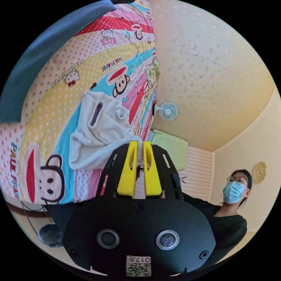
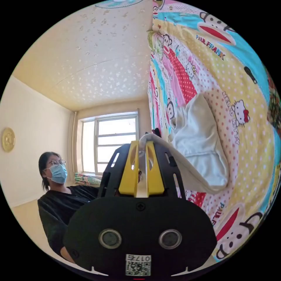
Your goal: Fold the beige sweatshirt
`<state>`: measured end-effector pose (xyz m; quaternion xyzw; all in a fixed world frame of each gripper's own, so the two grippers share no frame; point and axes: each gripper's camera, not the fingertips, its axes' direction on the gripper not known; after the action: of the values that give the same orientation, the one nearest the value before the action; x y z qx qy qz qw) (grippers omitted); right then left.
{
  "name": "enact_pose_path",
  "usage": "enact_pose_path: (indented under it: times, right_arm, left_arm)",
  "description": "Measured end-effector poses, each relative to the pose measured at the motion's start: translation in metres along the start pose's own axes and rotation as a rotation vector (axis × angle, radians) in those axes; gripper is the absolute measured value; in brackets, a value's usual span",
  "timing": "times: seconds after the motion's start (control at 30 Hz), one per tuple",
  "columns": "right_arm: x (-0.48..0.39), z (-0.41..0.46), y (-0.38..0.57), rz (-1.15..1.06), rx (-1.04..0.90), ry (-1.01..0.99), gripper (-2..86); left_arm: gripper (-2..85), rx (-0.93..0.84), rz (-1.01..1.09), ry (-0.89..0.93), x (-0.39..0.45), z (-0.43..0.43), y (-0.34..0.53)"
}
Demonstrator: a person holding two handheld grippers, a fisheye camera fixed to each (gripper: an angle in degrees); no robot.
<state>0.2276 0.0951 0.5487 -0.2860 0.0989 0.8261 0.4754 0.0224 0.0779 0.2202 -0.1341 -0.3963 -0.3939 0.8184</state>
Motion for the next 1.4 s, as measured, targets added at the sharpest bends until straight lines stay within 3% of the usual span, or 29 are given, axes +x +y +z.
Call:
enact_pose_path:
  times: [0.13,0.23,0.33,0.47,0.57,0.7,0.87,1.03,1.13,1.3,1.4]
  right_arm:
    - [0.001,0.031,-0.046,0.060,0.186,0.041,6.5]
    - [-0.013,0.072,-0.049,0.017,0.140,0.144,6.6]
    - [-0.026,0.132,-0.027,-0.103,-0.059,0.524,5.4]
    - [0.000,0.195,0.008,-0.225,-0.259,1.162,1.8]
    - [0.012,0.214,0.019,-0.380,-0.324,1.276,0.9]
    - [0.003,0.246,-0.002,-0.308,-0.412,1.377,0.4]
    - [-0.013,0.222,0.001,-0.273,-0.295,1.278,0.3]
    - [-0.012,0.160,0.037,-0.163,-0.120,1.187,0.4]
    - [-0.002,0.121,0.064,-0.078,-0.040,1.161,0.6]
    - [0.030,0.071,0.101,0.059,0.038,1.002,1.7]
    - [0.053,0.051,0.116,0.109,0.065,0.765,4.7]
  left_arm:
    - [10.6,0.143,0.025,-0.050,0.001,0.004,-0.034]
    - [11.5,0.132,-0.008,-0.210,-0.017,0.018,-0.013]
    - [13.9,0.104,-0.124,-0.329,-0.058,0.039,0.027]
    - [16.1,0.014,-0.246,-0.344,-0.111,0.068,0.065]
    - [15.8,0.002,-0.287,-0.367,-0.136,0.077,0.073]
    - [8.3,-0.029,-0.299,-0.257,-0.144,0.081,0.058]
    - [5.3,-0.095,-0.032,-0.130,-0.058,0.095,0.040]
    - [5.2,-0.265,0.381,-0.355,0.087,0.186,0.051]
    - [5.2,-0.407,0.539,-0.387,0.126,0.266,0.070]
    - [7.6,-0.651,0.575,-0.402,0.115,0.373,0.095]
    - [8.3,-0.654,0.540,-0.203,0.109,0.376,0.096]
